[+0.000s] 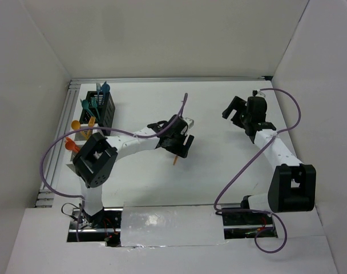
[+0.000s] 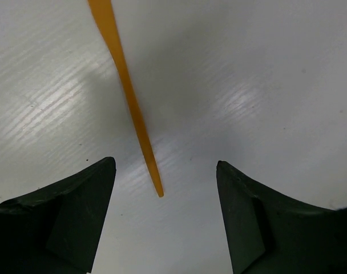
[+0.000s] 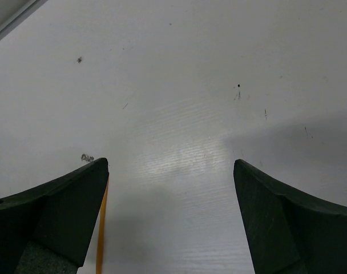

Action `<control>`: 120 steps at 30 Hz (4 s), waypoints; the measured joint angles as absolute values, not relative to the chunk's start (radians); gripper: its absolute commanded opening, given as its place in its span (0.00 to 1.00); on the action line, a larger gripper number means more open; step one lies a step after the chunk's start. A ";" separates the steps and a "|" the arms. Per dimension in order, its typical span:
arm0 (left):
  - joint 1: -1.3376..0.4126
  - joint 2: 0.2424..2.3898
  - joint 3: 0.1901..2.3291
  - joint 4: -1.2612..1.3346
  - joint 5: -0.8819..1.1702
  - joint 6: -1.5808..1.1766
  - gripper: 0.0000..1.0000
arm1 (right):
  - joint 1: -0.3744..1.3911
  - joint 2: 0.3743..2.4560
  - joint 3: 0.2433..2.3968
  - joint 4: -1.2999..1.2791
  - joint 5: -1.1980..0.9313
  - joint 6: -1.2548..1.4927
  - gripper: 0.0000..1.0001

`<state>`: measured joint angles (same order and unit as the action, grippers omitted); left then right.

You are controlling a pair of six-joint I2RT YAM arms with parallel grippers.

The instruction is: Sort the eating utensils into containers

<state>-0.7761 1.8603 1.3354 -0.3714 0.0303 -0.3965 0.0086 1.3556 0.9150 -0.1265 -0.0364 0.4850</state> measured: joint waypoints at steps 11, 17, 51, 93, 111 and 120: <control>-0.811 1.986 1.390 -0.369 -0.115 -0.387 0.63 | 0.008 1.319 0.895 -0.141 -0.036 0.473 0.97; -0.794 2.029 1.430 -0.355 -0.121 -0.386 0.50 | 0.008 1.295 0.889 -0.144 -0.032 0.472 0.97; -0.446 1.414 1.106 -0.015 0.132 -0.376 0.13 | -0.016 1.356 0.859 -0.061 -0.222 0.509 0.96; 0.306 0.975 0.453 0.600 -0.035 -0.286 0.17 | -0.022 1.560 0.910 -0.005 -0.363 0.508 0.95; 0.273 0.874 0.451 0.611 -0.056 -0.258 0.74 | -0.022 1.575 0.918 -0.003 -0.383 0.506 0.99; 0.284 0.886 0.915 0.172 0.193 -0.229 0.96 | -0.022 1.564 0.976 -0.001 -0.394 0.445 1.00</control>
<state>0.2836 0.8860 0.9154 0.1722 0.1932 -0.2295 -0.0223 1.5642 0.9760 -0.0006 -0.3939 0.4450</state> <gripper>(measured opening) 0.914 0.996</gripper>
